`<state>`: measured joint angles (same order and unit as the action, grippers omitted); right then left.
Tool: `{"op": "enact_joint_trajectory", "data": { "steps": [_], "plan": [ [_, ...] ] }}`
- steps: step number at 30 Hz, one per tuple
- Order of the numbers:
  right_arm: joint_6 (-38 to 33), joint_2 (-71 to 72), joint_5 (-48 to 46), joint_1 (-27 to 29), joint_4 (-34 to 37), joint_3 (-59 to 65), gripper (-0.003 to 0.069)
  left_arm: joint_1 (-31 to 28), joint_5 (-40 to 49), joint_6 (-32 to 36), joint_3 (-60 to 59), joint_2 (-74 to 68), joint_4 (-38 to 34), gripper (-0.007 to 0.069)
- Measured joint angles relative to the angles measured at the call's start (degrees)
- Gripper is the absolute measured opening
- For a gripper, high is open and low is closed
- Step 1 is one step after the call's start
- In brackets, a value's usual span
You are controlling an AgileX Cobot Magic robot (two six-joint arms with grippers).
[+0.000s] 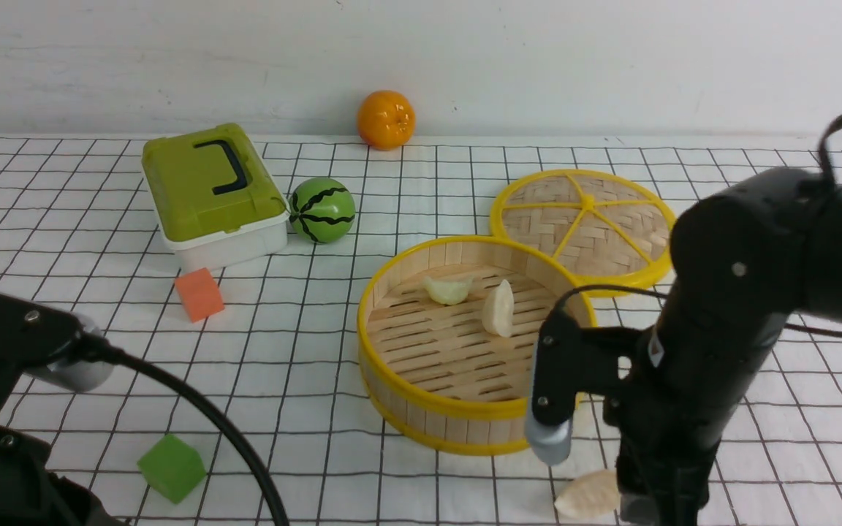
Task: Put the dumplings into the steamer on the table with the white tablecloth.
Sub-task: 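Reach for and grasp a dumpling lying on the table beside the steamer, then place the dumpling in the bamboo steamer basket with the right gripper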
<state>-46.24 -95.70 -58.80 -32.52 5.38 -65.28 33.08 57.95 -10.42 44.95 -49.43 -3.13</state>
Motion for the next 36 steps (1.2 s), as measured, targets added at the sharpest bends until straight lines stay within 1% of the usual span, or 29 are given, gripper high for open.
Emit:
{"op": "enact_joint_trajectory", "data": {
  "steps": [1, 2, 3, 4, 6, 8, 12, 13, 14, 15, 16, 17, 18, 20, 25, 26, 29, 32, 36],
  "plan": [
    [-2.02, -1.28, 1.48, 0.00, 0.00, 0.00, 0.0467, 0.00, 0.00, 0.14, 0.00, 0.00, -0.05, -0.0013],
    [-2.40, -1.78, 2.09, 0.00, 0.00, 0.00, 0.0486, 0.00, 0.00, 0.14, 0.00, 0.00, -0.05, -0.0013],
    [-5.00, -3.42, 4.32, 0.00, 0.00, 0.00, 0.0540, 0.00, -0.07, 0.26, 0.00, 0.00, -0.05, -0.0013],
    [-6.15, -4.50, 5.79, 0.00, 0.00, 0.00, 0.0566, 0.00, -0.07, 0.28, 0.00, 0.00, -0.05, -0.0013],
    [-7.34, -6.54, 8.30, 0.00, 0.00, -0.02, 0.0585, 0.00, -0.01, 0.28, 0.00, 0.00, -0.05, -0.0013],
    [-7.67, -8.15, 9.41, 0.00, 0.00, -0.09, 0.0576, 0.00, 0.04, 0.28, 0.00, 0.00, -0.11, -0.0013],
    [-7.90, -11.30, 10.33, 0.00, -0.96, -0.38, 0.0497, 0.00, 0.16, 0.33, -0.02, 0.00, -0.11, -0.0013],
    [-7.81, -11.55, 10.33, 0.00, -1.48, -0.59, 0.0466, 0.00, 0.16, 0.33, -0.02, 0.00, -0.11, -0.0013],
    [-7.33, -11.60, 10.11, 0.00, -2.02, -0.69, 0.0397, 0.00, 0.16, 0.33, -0.12, 0.00, -0.11, -0.0013],
    [-6.23, -11.60, 9.78, -0.06, -2.60, -0.77, 0.0311, 0.00, 0.22, 0.33, -0.12, 0.00, -0.11, -0.0013],
    [-5.36, -11.60, 9.34, -0.06, -2.85, -1.03, 0.0254, 0.00, 0.22, 0.33, -0.12, 0.00, -0.11, -0.0013],
    [-4.21, -11.30, 8.91, -0.06, -3.46, -1.46, 0.0234, 0.00, 0.22, 0.33, -0.18, 0.00, -0.11, -0.0013],
    [-3.98, -11.24, 8.78, -0.06, -3.66, -1.54, 0.0234, 0.00, 0.22, 0.33, -0.18, 0.00, -0.11, -0.0013],
    [-1.45, -10.75, 6.83, -0.06, -5.38, -2.98, 0.0244, 0.00, 0.22, 0.33, -0.18, 0.00, -0.11, -0.0013],
    [3.18, -7.54, -1.11, -0.13, -5.04, -8.55, 0.0244, 0.00, 0.06, 0.33, -0.18, 0.00, -0.11, -0.0013],
    [5.50, -6.22, -4.12, -0.18, -3.88, -11.23, 0.0244, 0.00, 0.00, 0.33, -0.18, 0.00, -0.11, -0.0013],
    [13.96, -5.12, -6.75, -0.57, -0.30, -17.43, 0.0244, 0.00, -0.53, 0.33, -0.22, 0.00, -0.05, -0.0013],
    [24.34, -5.68, -5.69, -0.70, 2.33, -22.93, 0.0244, 0.00, -1.23, 0.33, -0.29, 0.00, -0.05, -0.0013],
    [36.24, -9.58, -0.85, -0.74, 2.28, -28.42, 0.0244, 0.00, -1.55, 0.33, -0.29, 0.00, -0.25, -0.0012]
  ]
}}
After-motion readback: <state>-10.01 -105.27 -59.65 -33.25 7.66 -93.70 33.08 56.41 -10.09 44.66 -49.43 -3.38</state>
